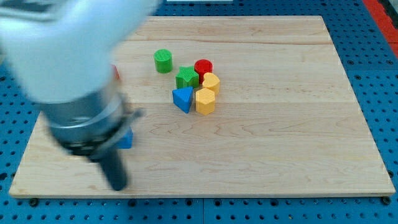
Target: Move the blue cube left to the blue triangle
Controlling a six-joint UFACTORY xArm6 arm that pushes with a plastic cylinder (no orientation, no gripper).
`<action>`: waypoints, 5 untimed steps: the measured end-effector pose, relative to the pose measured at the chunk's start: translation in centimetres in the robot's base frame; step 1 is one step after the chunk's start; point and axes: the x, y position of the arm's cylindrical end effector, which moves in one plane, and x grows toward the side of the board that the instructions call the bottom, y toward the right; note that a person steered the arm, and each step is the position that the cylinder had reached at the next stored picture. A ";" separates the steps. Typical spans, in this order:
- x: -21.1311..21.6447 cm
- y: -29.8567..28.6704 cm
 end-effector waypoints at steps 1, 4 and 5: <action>-5.6 -1.6; -14.0 0.0; -10.2 -4.6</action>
